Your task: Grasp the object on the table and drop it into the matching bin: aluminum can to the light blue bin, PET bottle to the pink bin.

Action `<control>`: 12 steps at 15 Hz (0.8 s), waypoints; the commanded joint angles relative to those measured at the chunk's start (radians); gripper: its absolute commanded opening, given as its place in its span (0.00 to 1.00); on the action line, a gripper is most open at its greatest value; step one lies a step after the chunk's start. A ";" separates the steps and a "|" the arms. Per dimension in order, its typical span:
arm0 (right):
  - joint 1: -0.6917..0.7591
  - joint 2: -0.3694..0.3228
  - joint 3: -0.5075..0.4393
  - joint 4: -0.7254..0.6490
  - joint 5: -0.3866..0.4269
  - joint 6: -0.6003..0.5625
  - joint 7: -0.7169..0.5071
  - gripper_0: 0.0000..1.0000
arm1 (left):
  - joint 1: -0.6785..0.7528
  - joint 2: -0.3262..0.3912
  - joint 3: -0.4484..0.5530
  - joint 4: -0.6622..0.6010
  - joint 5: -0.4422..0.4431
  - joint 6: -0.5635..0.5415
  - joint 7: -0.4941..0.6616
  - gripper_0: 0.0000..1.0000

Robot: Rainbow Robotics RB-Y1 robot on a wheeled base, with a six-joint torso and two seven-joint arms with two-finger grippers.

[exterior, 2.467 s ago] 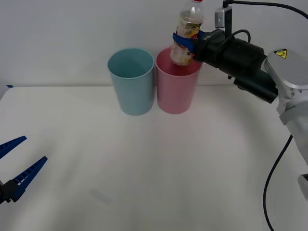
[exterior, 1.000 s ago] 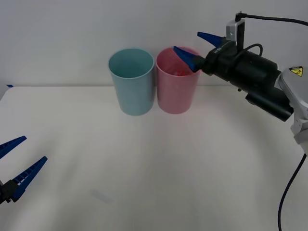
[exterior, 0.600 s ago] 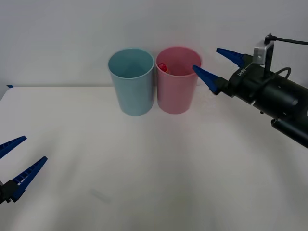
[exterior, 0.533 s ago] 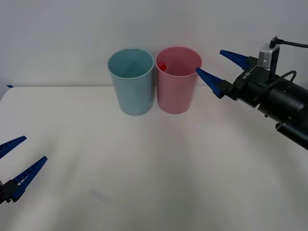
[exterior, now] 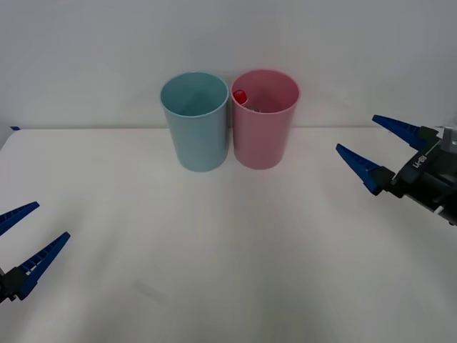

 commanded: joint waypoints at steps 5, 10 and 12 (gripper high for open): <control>0.180 0.068 -0.186 -0.003 -0.005 -0.222 0.097 1.00 | 0.000 0.000 0.000 0.000 0.000 0.000 0.000 1.00; 0.335 0.085 -0.211 -0.003 -0.086 -0.234 0.180 1.00 | 0.000 0.000 0.000 0.000 0.000 0.000 0.000 1.00; 0.394 0.086 -0.218 -0.003 -0.126 -0.239 0.186 1.00 | 0.000 0.000 0.000 0.000 0.000 0.000 0.000 1.00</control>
